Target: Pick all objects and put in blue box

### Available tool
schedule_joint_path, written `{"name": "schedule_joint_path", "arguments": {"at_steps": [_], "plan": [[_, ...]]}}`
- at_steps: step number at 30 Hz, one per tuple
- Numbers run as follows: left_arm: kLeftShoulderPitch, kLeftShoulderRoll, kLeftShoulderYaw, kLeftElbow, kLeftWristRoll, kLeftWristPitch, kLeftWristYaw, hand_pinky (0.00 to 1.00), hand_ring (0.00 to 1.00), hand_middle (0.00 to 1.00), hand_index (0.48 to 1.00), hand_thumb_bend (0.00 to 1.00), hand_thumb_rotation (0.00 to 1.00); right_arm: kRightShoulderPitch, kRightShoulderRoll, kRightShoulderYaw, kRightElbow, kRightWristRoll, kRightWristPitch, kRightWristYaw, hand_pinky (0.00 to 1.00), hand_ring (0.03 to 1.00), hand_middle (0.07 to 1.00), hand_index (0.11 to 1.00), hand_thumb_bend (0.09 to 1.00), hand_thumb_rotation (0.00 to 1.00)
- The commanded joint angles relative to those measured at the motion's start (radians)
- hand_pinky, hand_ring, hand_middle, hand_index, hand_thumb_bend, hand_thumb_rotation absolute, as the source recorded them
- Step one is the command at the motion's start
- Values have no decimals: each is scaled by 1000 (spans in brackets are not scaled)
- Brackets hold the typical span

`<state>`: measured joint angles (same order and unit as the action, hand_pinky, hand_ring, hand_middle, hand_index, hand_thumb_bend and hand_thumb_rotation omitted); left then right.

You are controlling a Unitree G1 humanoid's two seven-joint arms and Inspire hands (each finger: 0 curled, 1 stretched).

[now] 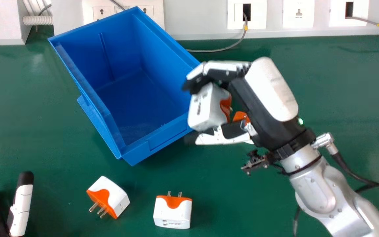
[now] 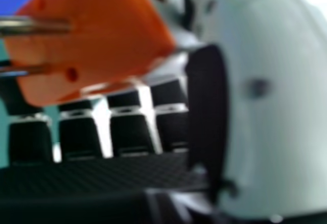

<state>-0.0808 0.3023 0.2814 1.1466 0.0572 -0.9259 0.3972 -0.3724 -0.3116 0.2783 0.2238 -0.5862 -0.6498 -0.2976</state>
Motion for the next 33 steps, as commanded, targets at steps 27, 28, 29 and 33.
{"name": "schedule_joint_path", "arguments": {"at_steps": [27, 28, 29, 33], "plan": [[-31, 12, 24, 76, -41, 86, -56, 990, 989, 983, 1000, 945, 922, -432, 274, 133, 404, -170, -42, -110, 321, 433, 480, 517, 497, 0], [-33, 10, 28, 79, -47, 87, -61, 989, 988, 983, 1000, 953, 917, -462, 286, 141, 449, -170, -34, -111, 323, 431, 472, 527, 496, 0], [-35, 10, 30, 81, -51, 89, -65, 992, 982, 980, 1000, 966, 913, -490, 298, 148, 492, -172, -28, -115, 329, 429, 468, 529, 496, 0], [-36, 13, 20, 83, -36, 93, -40, 991, 981, 978, 1000, 973, 918, -613, 330, 193, 682, -219, 3, -200, 351, 430, 462, 522, 498, 0]]}}
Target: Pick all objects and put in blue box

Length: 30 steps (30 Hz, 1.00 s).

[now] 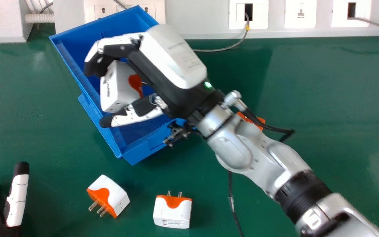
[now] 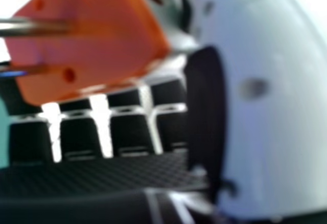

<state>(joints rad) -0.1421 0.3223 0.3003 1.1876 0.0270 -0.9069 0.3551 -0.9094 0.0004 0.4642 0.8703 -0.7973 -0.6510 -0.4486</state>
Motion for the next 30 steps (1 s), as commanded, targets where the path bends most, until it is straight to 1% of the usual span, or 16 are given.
{"name": "schedule_joint_path", "arguments": {"at_steps": [1, 3, 5, 8, 10, 11, 12, 14, 16, 18, 22, 25, 27, 28, 30], "plan": [[27, -7, -1, 42, -2, 72, 8, 989, 980, 976, 1000, 966, 922, -103, 23, 17, 79, -16, 10, -66, 352, 431, 462, 522, 498, 0], [28, -11, 1, 41, -8, 70, 1, 986, 979, 973, 1000, 959, 924, -144, 28, 29, 144, -20, 16, -86, 352, 432, 462, 523, 498, 0], [29, -12, 2, 40, -10, 71, -1, 985, 978, 970, 1000, 960, 925, -172, 30, 37, 185, -25, 23, -98, 353, 432, 466, 523, 498, 0], [27, -14, 7, 39, -18, 72, -7, 993, 969, 969, 1000, 978, 922, -203, 37, 48, 232, -23, 30, -114, 345, 431, 477, 521, 498, 0], [28, -13, 7, 41, -15, 69, -4, 997, 963, 968, 1000, 983, 922, -217, 40, 54, 256, -24, 35, -119, 344, 431, 482, 518, 498, 0], [29, -10, 1, 42, -6, 70, 6, 998, 966, 969, 1000, 984, 924, -221, 41, 56, 264, -24, 37, -122, 343, 431, 483, 517, 498, 0], [31, -7, -4, 43, 2, 70, 12, 997, 969, 970, 1000, 983, 929, -224, 41, 59, 269, -25, 41, -125, 344, 430, 483, 516, 498, 0], [33, -5, -7, 42, 5, 67, 13, 989, 972, 969, 1000, 975, 937, -226, 40, 58, 276, -17, 40, -131, 349, 429, 482, 514, 498, 0], [34, -6, -5, 40, 2, 70, 11, 982, 977, 970, 1000, 959, 936, -227, 36, 51, 278, -7, 39, -135, 358, 434, 488, 511, 498, 0], [34, -8, -2, 39, -3, 70, 6, 978, 981, 973, 1000, 959, 933, -232, 30, 42, 278, 5, 40, -129, 354, 435, 497, 515, 498, 0], [33, -5, 1, 42, -4, 67, 7, 980, 983, 976, 1000, 958, 931, -243, 20, 33, 277, 14, 47, -124, 345, 432, 501, 518, 497, 0], [36, -4, 1, 41, -5, 68, 3, 987, 983, 974, 1000, 947, 930, -248, 13, 35, 275, 11, 49, -136, 324, 423, 498, 528, 495, 0], [36, -4, 4, 42, -9, 68, -3, 990, 985, 974, 1000, 949, 931, -251, 12, 34, 277, 14, 52, -136, 320, 424, 503, 528, 494, 0], [36, -6, 9, 42, -17, 66, -12, 990, 985, 974, 1000, 949, 931, -252, 12, 32, 278, 16, 53, -134, 320, 424, 503, 528, 494, 0], [35, -9, 14, 42, -27, 66, -23, 992, 976, 973, 1000, 955, 925, -253, 13, 33, 279, 18, 56, -132, 319, 424, 505, 526, 494, 0]]}}
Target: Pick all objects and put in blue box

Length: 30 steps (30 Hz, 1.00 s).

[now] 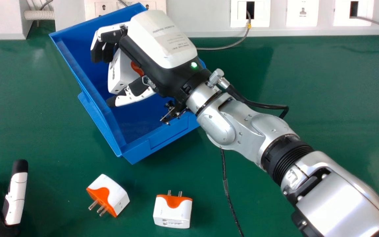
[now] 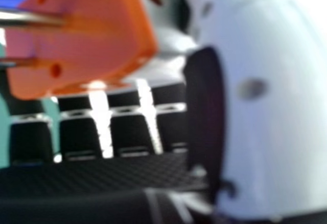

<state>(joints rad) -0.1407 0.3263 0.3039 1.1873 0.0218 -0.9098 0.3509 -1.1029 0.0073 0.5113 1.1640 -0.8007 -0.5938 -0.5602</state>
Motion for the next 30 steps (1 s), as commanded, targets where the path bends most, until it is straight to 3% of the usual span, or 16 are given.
{"name": "schedule_joint_path", "arguments": {"at_steps": [1, 2, 5, 8, 15, 19, 22, 26, 30], "plan": [[34, -12, 11, 43, -23, 70, -20, 994, 968, 971, 1000, 958, 921, -60, 6, -12, -15, 22, 0, -22, 320, 424, 506, 525, 494, 0], [36, -9, 5, 43, -13, 70, -10, 994, 968, 971, 1000, 958, 921, -59, 7, -9, -14, 23, 2, -22, 320, 424, 506, 525, 494, 0], [39, -5, -1, 44, -5, 67, 1, 993, 967, 972, 1000, 963, 922, -58, 9, -7, -11, 27, 3, -23, 320, 423, 506, 525, 495, 0], [39, -5, 2, 42, -14, 72, -13, 991, 977, 974, 1000, 964, 922, -65, 13, -7, 1, 27, 20, -23, 327, 427, 513, 512, 496, 0], [42, -2, 2, 44, -11, 65, -3, 989, 982, 976, 1000, 943, 921, -112, 18, -11, 31, 36, 43, -6, 348, 439, 506, 512, 497, 0], [42, -6, 5, 42, -19, 67, -12, 992, 980, 973, 1000, 950, 919, -145, 24, -14, 46, 41, 57, 0, 352, 438, 501, 514, 497, 0], [43, -3, 0, 42, -10, 68, -3, 986, 980, 972, 1000, 965, 924, -160, 27, -10, 55, 39, 67, 6, 360, 444, 496, 519, 497, 0], [44, -4, 2, 42, -12, 66, -5, 984, 983, 975, 1000, 944, 925, -171, 33, 5, 64, 22, 79, -6, 342, 437, 501, 525, 495, 0], [44, -4, -1, 42, -8, 71, 2, 985, 983, 974, 1000, 944, 925, -173, 35, 28, 66, 2, 96, -20, 330, 434, 507, 529, 494, 0]]}}
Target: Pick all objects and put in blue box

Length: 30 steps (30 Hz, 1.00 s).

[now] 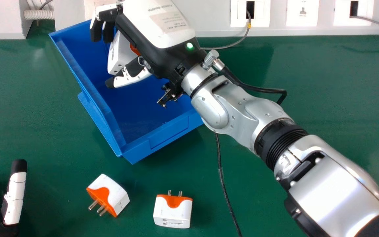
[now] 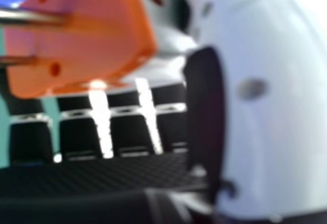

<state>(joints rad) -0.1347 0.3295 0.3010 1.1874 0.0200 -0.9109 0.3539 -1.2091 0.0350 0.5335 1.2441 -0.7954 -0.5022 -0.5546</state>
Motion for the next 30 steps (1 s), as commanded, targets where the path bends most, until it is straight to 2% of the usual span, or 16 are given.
{"name": "schedule_joint_path", "arguments": {"at_steps": [1, 3, 4, 5, 6, 7, 8, 11, 15, 17, 19, 20, 23, 28, 30], "plan": [[38, -8, 2, 42, -7, 72, -3, 985, 983, 974, 1000, 944, 925, -69, 5, 21, -17, -18, 30, -16, 330, 434, 507, 529, 494, 0], [39, -7, 2, 42, -7, 68, -3, 986, 985, 975, 1000, 950, 926, -76, -3, 54, -27, -49, 88, 27, 350, 474, 581, 517, 488, 0], [39, -8, 4, 43, -10, 65, -7, 985, 985, 976, 1000, 950, 925, -79, -6, 65, -34, -60, 116, 52, 398, 533, 638, 576, 557, 0], [38, -9, 5, 43, -12, 63, -9, 984, 984, 973, 1000, 942, 922, -79, -7, 72, -41, -64, 134, 67, 551, 729, 809, 746, 728, 45], [39, -9, 6, 43, -14, 61, -13, 984, 983, 972, 1000, 941, 920, -76, -5, 72, -48, -64, 154, 79, 589, 775, 847, 785, 766, 58], [38, -10, 9, 43, -18, 61, -18, 987, 986, 975, 1000, 936, 917, -72, -2, 70, -55, -63, 170, 86, 718, 880, 922, 880, 860, 106], [38, -11, 10, 43, -20, 61, -20, 991, 988, 977, 1000, 944, 913, -68, -1, 69, -61, -61, 182, 90, 846, 951, 968, 951, 933, 151], [36, -10, 10, 44, -18, 62, -17, 990, 985, 975, 1000, 943, 910, -59, 2, 75, -78, -70, 229, 89, 973, 994, 996, 994, 991, 224], [36, -6, 5, 47, -10, 69, -7, 991, 983, 971, 1000, 951, 920, -52, 1, 88, -92, -81, 256, 63, 998, 1000, 1000, 1000, 1000, 312], [36, -5, 6, 48, -11, 68, -10, 983, 979, 968, 1000, 955, 918, -49, 1, 90, -96, -79, 257, 51, 1000, 1000, 1000, 1000, 1000, 345], [35, -8, 11, 48, -21, 66, -23, 986, 980, 969, 1000, 958, 915, -48, 0, 91, -100, -74, 254, 44, 1000, 1000, 1000, 1000, 1000, 354], [35, -8, 11, 48, -21, 67, -24, 991, 980, 969, 1000, 957, 912, -49, 1, 91, -101, -73, 254, 44, 1000, 1000, 1000, 1000, 1000, 360], [36, -6, 6, 46, -10, 66, -9, 991, 980, 972, 1000, 956, 915, -49, 1, 88, -105, -69, 250, 32, 1000, 1000, 1000, 1000, 1000, 371], [34, -6, 4, 47, -9, 69, -5, 985, 984, 976, 1000, 948, 919, -47, -2, 83, -119, -66, 240, 2, 1000, 1000, 1000, 1000, 1000, 402], [33, -9, 10, 47, -19, 67, -16, 985, 984, 975, 1000, 949, 920, -44, -6, 78, -132, -59, 232, 0, 1000, 1000, 1000, 1000, 1000, 403]]}}
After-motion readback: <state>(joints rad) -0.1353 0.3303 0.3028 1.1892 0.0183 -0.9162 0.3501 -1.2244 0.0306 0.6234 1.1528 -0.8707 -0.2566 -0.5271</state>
